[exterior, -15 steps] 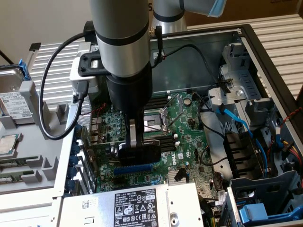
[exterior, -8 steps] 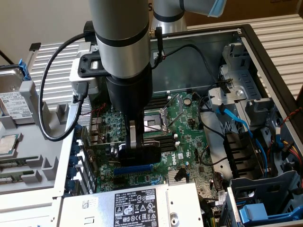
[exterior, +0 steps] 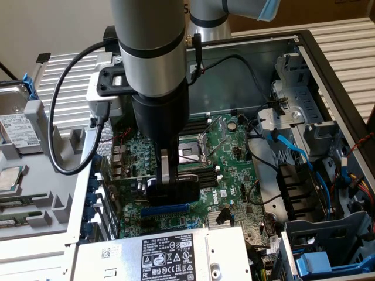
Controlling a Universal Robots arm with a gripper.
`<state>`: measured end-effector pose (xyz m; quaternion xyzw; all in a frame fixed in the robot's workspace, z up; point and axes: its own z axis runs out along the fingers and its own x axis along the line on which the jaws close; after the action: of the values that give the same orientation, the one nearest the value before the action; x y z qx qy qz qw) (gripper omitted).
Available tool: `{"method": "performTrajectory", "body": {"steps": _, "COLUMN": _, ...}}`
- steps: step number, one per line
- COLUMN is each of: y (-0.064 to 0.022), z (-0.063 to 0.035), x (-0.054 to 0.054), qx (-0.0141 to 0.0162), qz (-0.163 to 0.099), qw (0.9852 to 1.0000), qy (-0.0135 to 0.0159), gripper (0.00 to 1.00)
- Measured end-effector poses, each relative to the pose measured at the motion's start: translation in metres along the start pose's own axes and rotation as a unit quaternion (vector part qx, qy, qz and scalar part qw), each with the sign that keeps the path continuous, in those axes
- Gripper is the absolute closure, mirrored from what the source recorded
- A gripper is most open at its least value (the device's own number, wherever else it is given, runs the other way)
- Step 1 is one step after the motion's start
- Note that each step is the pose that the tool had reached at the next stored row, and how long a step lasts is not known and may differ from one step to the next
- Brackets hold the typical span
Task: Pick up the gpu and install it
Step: 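Insert the gpu into the slot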
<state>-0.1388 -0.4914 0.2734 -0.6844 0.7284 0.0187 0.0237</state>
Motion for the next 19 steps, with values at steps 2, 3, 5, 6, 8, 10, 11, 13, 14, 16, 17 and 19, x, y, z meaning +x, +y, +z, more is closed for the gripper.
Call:
{"method": "performTrajectory", "body": {"steps": 2, "y": -0.0003, "z": 0.0000, "x": 0.0005, "qx": 0.0000, "qz": 0.000, "qw": 1.0000, "qy": 0.0000, "gripper": 0.74}}
{"method": "performTrajectory", "body": {"steps": 3, "y": -0.0004, "z": 0.0000, "x": 0.0005, "qx": 0.0000, "qz": 0.000, "qw": 1.0000, "qy": 0.0000, "gripper": 0.74}}
{"method": "performTrajectory", "body": {"steps": 5, "y": -0.0011, "z": 0.0000, "x": 0.0005, "qx": 0.0000, "qz": 0.000, "qw": 1.0000, "qy": 0.0000, "gripper": 0.74}}
{"method": "performTrajectory", "body": {"steps": 6, "y": -0.0014, "z": 0.0000, "x": 0.0004, "qx": 0.0000, "qz": 0.000, "qw": 1.0000, "qy": 0.0000, "gripper": 0.74}}
{"method": "performTrajectory", "body": {"steps": 8, "y": -0.0014, "z": 0.0000, "x": 0.0004, "qx": 0.0000, "qz": 0.000, "qw": 1.0000, "qy": 0.0000, "gripper": 0.74}}
{"method": "performTrajectory", "body": {"steps": 10, "y": -0.0015, "z": 0.0001, "x": -0.0001, "qx": 0.0000, "qz": 0.000, "qw": 1.0000, "qy": 0.0000, "gripper": 0.74}}
{"method": "performTrajectory", "body": {"steps": 11, "y": -0.0015, "z": 0.0001, "x": -0.0006, "qx": 0.0000, "qz": 0.000, "qw": 1.0000, "qy": 0.0000, "gripper": 0.74}}
{"method": "performTrajectory", "body": {"steps": 13, "y": -0.0014, "z": 0.0002, "x": -0.0015, "qx": 0.0000, "qz": 0.000, "qw": 1.0000, "qy": 0.0000, "gripper": 0.74}}
{"method": "performTrajectory", "body": {"steps": 14, "y": -0.0014, "z": 0.0002, "x": -0.0020, "qx": 0.0000, "qz": 0.000, "qw": 1.0000, "qy": 0.0000, "gripper": 0.74}}
{"method": "performTrajectory", "body": {"steps": 16, "y": -0.0013, "z": 0.0002, "x": -0.0032, "qx": 0.0000, "qz": 0.000, "qw": 1.0000, "qy": 0.0000, "gripper": 0.74}}
{"method": "performTrajectory", "body": {"steps": 17, "y": -0.0013, "z": 0.0003, "x": -0.0037, "qx": 0.0000, "qz": 0.000, "qw": 1.0000, "qy": 0.0000, "gripper": 0.74}}
{"method": "performTrajectory", "body": {"steps": 19, "y": -0.0012, "z": 0.0004, "x": -0.0046, "qx": 0.0000, "qz": 0.000, "qw": 1.0000, "qy": 0.0000, "gripper": 0.74}}
